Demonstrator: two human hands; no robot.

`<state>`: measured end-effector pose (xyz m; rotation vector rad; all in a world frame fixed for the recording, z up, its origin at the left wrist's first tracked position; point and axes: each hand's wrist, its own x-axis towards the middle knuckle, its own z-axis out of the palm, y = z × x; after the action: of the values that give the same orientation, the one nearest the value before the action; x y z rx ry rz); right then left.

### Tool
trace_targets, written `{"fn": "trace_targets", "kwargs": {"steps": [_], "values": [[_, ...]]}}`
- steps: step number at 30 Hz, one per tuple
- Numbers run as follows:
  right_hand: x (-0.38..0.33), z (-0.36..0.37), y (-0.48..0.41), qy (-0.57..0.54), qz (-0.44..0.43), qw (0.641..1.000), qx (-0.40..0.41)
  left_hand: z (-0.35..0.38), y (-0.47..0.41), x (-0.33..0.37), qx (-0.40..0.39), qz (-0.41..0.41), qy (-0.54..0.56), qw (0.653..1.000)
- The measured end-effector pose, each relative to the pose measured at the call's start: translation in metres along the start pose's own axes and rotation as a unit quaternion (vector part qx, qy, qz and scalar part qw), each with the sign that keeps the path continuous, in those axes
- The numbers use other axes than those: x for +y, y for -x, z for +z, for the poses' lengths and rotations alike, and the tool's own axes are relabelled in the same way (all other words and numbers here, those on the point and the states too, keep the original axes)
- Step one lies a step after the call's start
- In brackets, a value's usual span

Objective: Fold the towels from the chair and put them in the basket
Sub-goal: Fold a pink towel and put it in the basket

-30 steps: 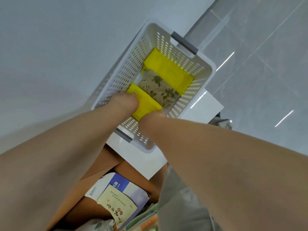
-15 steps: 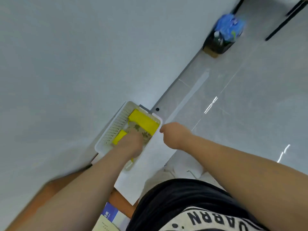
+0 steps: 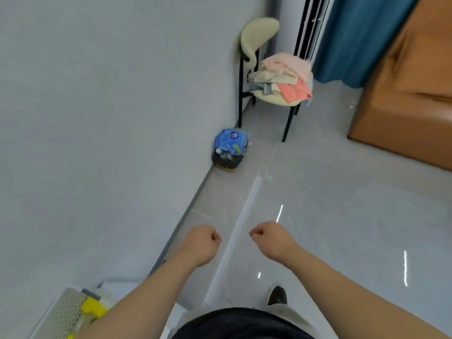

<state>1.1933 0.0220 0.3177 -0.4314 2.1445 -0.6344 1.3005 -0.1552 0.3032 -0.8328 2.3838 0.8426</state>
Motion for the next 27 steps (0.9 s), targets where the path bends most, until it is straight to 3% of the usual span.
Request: {"fn": "trace_targets", "kwargs": {"steps": [8,20,27], "values": [[0.054,-0.207,-0.040,-0.091,0.013,0.991,0.102,-0.017,-0.094,0.216,0.018,0.044,0.130,0.990],[0.124,-0.475,-0.221,-0.075,0.056,0.990,0.110,-0.054,-0.342,0.459,-0.002,0.047,0.246,0.968],[0.150,-0.633,-0.318,-0.107,0.075,0.982,0.138,-0.103,-0.469,0.613,-0.030,0.067,0.249,0.966]]}}
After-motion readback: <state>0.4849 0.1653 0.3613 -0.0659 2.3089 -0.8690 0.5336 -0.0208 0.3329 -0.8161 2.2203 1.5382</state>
